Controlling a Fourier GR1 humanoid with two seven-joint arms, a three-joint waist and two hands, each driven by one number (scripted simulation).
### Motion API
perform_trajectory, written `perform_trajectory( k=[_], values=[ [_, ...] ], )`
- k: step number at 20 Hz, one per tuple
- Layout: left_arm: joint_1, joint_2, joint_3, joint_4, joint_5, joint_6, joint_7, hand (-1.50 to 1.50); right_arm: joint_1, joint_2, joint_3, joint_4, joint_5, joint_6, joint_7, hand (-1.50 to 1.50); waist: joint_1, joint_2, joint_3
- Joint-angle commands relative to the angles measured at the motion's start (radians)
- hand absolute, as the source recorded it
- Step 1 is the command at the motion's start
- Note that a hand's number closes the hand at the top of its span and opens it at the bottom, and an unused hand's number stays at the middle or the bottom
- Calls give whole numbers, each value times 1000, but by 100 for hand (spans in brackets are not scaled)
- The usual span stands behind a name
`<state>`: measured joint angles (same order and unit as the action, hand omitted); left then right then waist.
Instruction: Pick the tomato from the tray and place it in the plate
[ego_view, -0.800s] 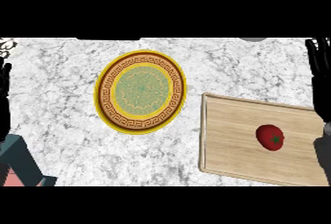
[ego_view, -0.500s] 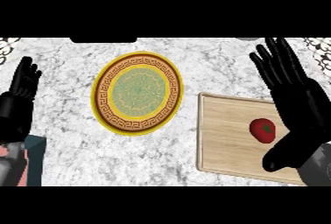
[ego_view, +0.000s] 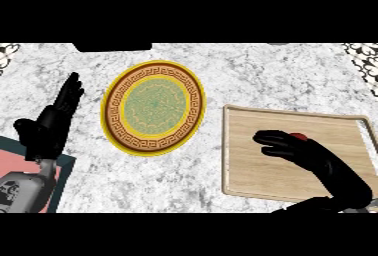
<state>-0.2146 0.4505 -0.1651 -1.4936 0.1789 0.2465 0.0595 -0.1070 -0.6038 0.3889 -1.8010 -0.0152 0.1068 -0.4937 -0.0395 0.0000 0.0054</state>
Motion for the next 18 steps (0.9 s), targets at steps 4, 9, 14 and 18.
perform_trajectory(
  k=[4, 9, 14, 18],
  values=[
    [32, -66, -53, 35, -35, 7, -10, 0, 184, -52, -79, 126, 221, -172, -431, -150, 18, -2, -4],
    [-27, -86, -51, 41, -71, 21, 44, 0, 249, -156, -288, 7, 89, -116, -437, -150, 22, -3, -5],
    [31, -54, -24, 47, -34, -21, 9, 0, 348, -332, -381, -88, 231, -132, -268, -150, 12, -8, -8],
    [-38, -107, -40, 115, -68, -8, -18, 0, 354, -383, -406, -134, 284, -74, -118, -150, 19, -1, -7]
  ],
)
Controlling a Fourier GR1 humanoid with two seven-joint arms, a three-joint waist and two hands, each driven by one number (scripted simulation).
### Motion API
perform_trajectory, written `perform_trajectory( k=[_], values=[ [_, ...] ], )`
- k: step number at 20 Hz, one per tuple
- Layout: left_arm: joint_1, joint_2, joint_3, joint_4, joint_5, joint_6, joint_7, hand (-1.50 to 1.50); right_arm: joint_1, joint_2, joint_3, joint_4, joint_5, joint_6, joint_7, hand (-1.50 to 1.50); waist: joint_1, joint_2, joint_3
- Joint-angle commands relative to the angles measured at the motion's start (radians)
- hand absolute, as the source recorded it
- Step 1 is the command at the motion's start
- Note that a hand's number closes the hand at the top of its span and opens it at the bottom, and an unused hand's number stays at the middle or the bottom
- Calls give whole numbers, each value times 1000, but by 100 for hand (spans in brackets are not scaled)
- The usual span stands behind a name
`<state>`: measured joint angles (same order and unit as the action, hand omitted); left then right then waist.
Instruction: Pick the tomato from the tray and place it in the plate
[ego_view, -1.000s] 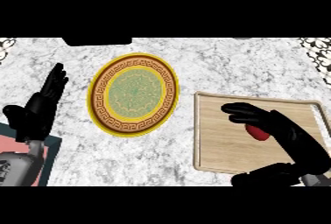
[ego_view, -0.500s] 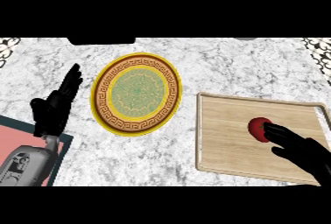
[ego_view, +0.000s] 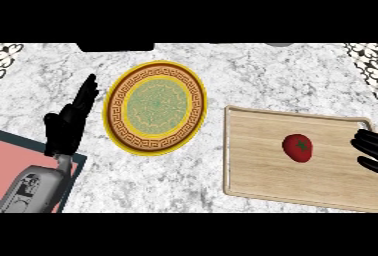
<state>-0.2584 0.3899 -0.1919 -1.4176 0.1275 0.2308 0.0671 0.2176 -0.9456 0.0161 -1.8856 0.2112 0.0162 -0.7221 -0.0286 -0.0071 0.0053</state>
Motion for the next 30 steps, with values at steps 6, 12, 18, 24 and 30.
perform_trajectory(
  k=[6, 12, 18, 24, 30],
  values=[
    [-22, -55, 3, 58, -40, 5, -4, 0, 35, -70, -78, -107, 111, 118, 243, -150, 17, 7, -6],
    [11, -42, 27, -45, -40, -43, 57, 0, -17, 74, 37, -57, 278, 134, 260, -150, 29, 7, -5],
    [36, -56, 29, -82, -53, -44, 79, 0, -102, 103, 122, -28, 436, 179, 382, -150, 37, 6, -5],
    [79, -54, 73, -67, -68, -80, 9, 0, -186, 200, 158, 71, 524, 209, 364, -150, 32, 6, -5],
    [18, -64, 94, 77, -57, -96, -63, 0, -234, 240, 175, 281, 607, 136, 258, -150, 26, 10, -5]
  ],
)
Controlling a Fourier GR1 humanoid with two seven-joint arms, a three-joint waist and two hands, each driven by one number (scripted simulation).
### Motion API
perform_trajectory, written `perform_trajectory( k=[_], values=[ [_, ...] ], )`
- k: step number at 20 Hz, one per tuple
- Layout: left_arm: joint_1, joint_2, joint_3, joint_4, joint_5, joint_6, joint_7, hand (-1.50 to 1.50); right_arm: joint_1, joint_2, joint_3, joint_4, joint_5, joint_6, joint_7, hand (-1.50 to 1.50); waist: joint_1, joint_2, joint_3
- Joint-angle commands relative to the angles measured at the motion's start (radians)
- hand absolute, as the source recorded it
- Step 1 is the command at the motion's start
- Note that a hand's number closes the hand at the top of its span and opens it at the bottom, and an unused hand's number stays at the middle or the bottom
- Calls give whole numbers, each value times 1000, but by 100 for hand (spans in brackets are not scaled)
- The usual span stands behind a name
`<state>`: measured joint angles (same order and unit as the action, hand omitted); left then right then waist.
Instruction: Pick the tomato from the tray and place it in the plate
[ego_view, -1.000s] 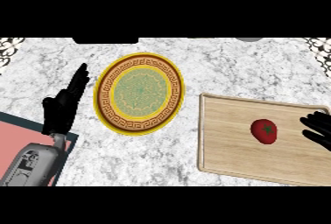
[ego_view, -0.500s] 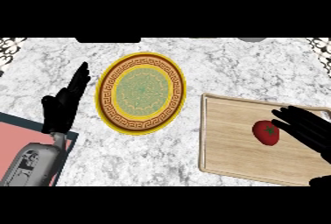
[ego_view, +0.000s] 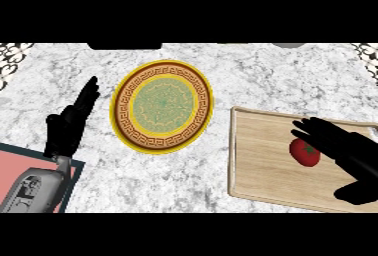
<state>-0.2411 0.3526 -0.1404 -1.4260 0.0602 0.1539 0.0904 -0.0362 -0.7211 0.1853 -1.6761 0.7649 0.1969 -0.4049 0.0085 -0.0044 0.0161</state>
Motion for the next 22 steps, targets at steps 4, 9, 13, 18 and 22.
perform_trajectory(
  k=[4, 9, 13, 18, 22],
  values=[
    [-26, -44, 22, 62, -8, -10, -29, 0, -25, 71, 18, 106, 92, -19, -29, -150, -11, 6, -16],
    [-36, -84, -7, 58, -44, 28, -5, 0, -71, 124, 23, 188, 156, -48, -40, -150, -10, 6, -16],
    [38, -64, 12, 17, -14, 2, -52, 0, -162, 155, -34, 262, 136, -89, -111, 150, 0, 6, -16],
    [-38, -39, 59, -1, -6, -23, 41, 0, -118, 185, -54, 204, 168, -96, -127, 150, -10, 4, -16],
    [20, -58, 48, -26, -31, -12, 2, 0, -97, 188, -99, 172, 143, -85, -174, 150, -10, 4, -16]
  ],
)
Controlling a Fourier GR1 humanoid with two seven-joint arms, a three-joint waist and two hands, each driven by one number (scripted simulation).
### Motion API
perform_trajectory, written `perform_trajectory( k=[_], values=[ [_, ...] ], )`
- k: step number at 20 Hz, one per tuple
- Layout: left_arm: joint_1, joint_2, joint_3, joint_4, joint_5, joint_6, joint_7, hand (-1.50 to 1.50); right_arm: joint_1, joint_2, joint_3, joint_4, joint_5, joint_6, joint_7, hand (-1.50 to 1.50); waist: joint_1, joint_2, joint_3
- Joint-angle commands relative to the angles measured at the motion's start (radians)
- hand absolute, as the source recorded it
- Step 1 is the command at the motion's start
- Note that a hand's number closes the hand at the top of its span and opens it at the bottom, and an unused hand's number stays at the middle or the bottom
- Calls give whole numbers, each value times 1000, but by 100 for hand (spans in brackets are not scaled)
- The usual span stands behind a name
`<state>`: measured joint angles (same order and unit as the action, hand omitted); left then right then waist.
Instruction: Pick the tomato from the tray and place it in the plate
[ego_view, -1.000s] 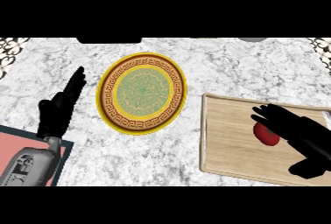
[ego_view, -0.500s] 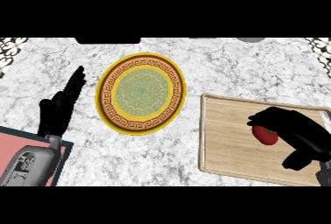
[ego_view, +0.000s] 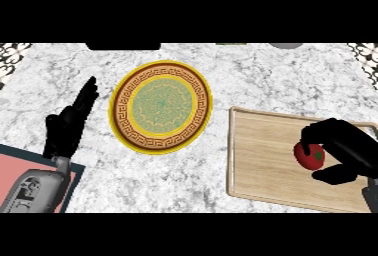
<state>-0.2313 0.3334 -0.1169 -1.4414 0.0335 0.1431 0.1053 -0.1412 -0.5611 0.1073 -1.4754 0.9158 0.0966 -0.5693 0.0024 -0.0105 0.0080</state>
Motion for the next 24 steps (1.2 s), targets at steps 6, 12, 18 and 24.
perform_trajectory(
  k=[6, 12, 18, 24],
  values=[
    [20, 8, 22, 7, 14, 10, -31, 0, 93, 207, -109, 26, 45, 42, 540, 150, -34, 7, -13],
    [4, -1, 9, 14, 23, 29, -18, 0, 49, 393, -82, -312, 143, -4, 908, 150, -30, 1, -11],
    [-22, -27, -14, 18, 14, 28, -4, 0, -39, 480, 71, -506, 235, 40, 1002, 150, -8, 8, -9],
    [-15, -12, -8, -15, 19, 15, 21, 0, -245, 558, 170, -499, 204, 121, 1096, 150, 4, 9, -9]
  ],
)
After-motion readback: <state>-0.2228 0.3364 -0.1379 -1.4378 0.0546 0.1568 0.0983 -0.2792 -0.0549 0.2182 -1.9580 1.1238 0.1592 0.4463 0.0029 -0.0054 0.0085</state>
